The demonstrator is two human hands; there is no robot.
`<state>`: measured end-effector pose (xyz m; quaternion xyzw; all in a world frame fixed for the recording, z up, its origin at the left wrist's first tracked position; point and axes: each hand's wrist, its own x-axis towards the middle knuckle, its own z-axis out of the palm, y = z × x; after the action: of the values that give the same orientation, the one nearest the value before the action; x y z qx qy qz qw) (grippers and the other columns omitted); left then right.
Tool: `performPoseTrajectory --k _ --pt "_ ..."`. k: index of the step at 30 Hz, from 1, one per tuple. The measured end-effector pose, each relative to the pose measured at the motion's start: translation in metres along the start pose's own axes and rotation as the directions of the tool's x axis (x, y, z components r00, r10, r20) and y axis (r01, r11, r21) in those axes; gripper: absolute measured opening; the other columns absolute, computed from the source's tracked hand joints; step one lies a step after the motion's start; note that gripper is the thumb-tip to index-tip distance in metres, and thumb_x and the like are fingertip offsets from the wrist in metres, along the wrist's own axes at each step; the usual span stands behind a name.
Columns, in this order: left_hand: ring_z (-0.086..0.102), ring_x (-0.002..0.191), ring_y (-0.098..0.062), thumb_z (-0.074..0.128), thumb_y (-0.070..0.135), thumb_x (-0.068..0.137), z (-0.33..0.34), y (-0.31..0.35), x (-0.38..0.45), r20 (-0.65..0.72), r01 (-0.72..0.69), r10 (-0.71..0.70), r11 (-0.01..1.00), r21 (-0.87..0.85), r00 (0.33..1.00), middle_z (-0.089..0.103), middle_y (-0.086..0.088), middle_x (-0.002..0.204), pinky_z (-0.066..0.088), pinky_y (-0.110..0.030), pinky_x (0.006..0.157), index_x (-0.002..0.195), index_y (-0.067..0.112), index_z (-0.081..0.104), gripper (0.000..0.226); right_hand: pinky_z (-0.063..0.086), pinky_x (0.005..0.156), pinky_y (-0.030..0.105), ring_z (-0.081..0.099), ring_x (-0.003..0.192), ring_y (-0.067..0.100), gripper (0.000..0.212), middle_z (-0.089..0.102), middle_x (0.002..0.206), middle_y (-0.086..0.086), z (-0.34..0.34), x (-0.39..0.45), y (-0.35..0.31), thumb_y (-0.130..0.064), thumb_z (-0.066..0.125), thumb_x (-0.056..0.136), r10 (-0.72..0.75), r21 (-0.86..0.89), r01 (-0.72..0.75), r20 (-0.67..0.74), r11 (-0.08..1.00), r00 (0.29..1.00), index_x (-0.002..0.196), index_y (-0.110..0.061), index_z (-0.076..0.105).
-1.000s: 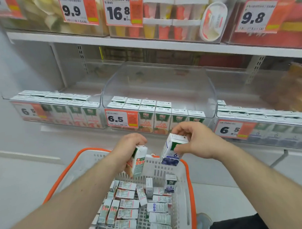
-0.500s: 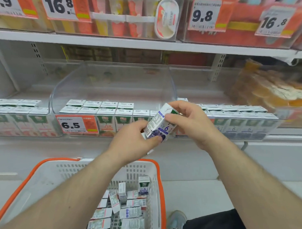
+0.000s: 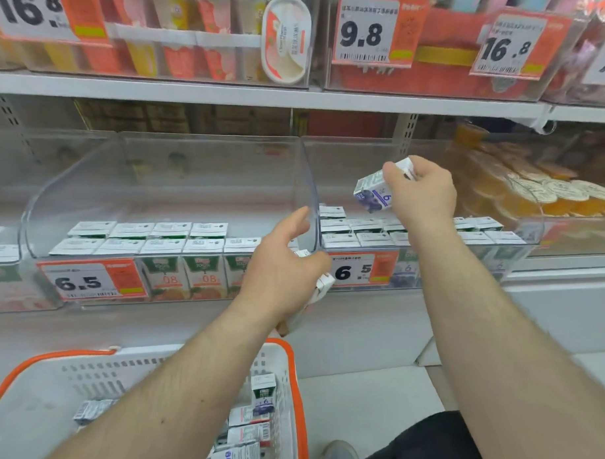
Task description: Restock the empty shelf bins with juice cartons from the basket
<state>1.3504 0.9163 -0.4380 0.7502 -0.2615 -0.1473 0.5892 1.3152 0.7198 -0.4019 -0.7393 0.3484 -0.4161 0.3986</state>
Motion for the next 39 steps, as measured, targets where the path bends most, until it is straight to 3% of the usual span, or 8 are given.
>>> performPoseTrajectory --k 5,16,21,28,30,32,35,39 --pt "0.049 0.13 -0.009 0.064 0.005 0.081 0.004 0.005 0.012 0.069 0.14 -0.129 0.975 -0.172 0.989 0.048 0.01 0.146 0.041 -0.041 0.109 0.146 0.028 0.043 0.071 0.025 0.102 0.041 0.052 0.124 0.022 0.051 0.054 0.14 -0.006 0.017 0.01 0.009 -0.047 0.06 0.091 -0.026 -0.484 0.097 0.152 0.869 0.988 0.139 -0.032 0.052" --pt "0.064 0.114 -0.027 0.064 0.021 0.056 0.004 0.007 0.016 0.125 0.195 -0.17 0.953 -0.234 0.978 0.051 0.015 0.143 0.049 -0.05 0.1 0.138 0.028 0.054 0.083 0.024 0.096 0.04 0.049 0.111 0.023 0.033 0.063 0.122 -0.003 0.041 0.014 0.004 -0.038 0.044 0.097 0.161 -0.698 0.236 0.452 0.676 0.877 0.123 -0.028 0.063" --pt "0.061 0.093 0.007 0.067 0.012 0.073 0.001 0.01 0.014 0.145 0.174 -0.143 0.956 -0.237 0.979 0.052 0.017 0.136 0.05 -0.029 0.091 0.135 0.028 0.057 0.065 0.026 0.104 0.046 0.05 0.105 0.026 0.036 0.064 0.12 -0.002 0.047 0.014 0.005 -0.033 0.035 0.095 0.206 -0.729 0.249 0.473 0.638 0.857 0.111 -0.024 0.066" --pt "0.067 0.088 -0.004 0.07 0.014 0.077 -0.013 0.009 0.007 0.052 0.199 -0.193 0.924 -0.326 0.98 0.068 0.01 0.114 0.053 -0.026 0.081 0.123 0.026 0.065 0.047 -0.003 0.117 0.055 0.032 0.142 0.029 0.083 0.046 0.149 0.008 0.045 0.006 0.001 -0.065 0.0 0.094 0.327 -0.761 0.161 0.447 0.629 0.833 0.143 -0.02 0.048" --pt "0.064 0.066 -0.003 0.068 0.019 0.084 -0.022 0.008 -0.002 -0.003 0.205 -0.219 0.915 -0.348 0.976 0.072 0.01 0.089 0.05 -0.021 0.063 0.108 0.026 0.07 0.024 0.003 0.115 0.056 0.04 0.135 0.032 0.083 0.058 0.134 0.011 0.042 0.0 -0.002 -0.065 0.001 0.093 0.276 -0.78 0.165 0.398 0.603 0.875 0.129 -0.021 0.061" --pt "0.056 0.049 -0.006 0.062 0.026 0.089 -0.033 0.005 -0.011 -0.028 0.245 -0.275 0.895 -0.373 0.961 0.067 0.011 0.07 0.045 -0.021 0.052 0.095 0.024 0.071 0.011 0.025 0.106 0.052 0.059 0.101 0.03 0.07 0.068 0.088 0.008 0.039 -0.011 -0.011 -0.058 0.013 0.095 0.005 -0.707 0.207 0.286 0.677 0.958 0.084 -0.018 0.068" --pt "0.053 0.045 -0.015 0.055 0.039 0.092 -0.047 0.005 -0.023 -0.004 0.362 -0.407 0.816 -0.452 0.913 0.06 0.005 0.062 0.046 -0.025 0.045 0.092 0.025 0.07 0.021 0.029 0.058 0.032 0.034 0.048 0.015 0.047 0.033 0.046 -0.004 0.031 -0.041 -0.037 -0.031 0.045 0.094 -0.392 -0.275 0.388 0.04 0.88 0.919 0.051 -0.015 0.034" --pt "0.056 0.054 -0.023 0.049 0.046 0.097 -0.058 0.001 -0.032 -0.014 0.395 -0.514 0.675 -0.624 0.858 0.062 -0.004 0.071 0.049 -0.03 0.046 0.079 0.024 0.066 0.033 0.031 0.05 0.028 0.033 0.048 0.009 0.037 0.038 0.046 -0.002 0.029 -0.095 -0.073 -0.023 0.062 0.08 -0.43 0.012 0.456 0.355 0.89 0.83 0.051 -0.012 0.044"
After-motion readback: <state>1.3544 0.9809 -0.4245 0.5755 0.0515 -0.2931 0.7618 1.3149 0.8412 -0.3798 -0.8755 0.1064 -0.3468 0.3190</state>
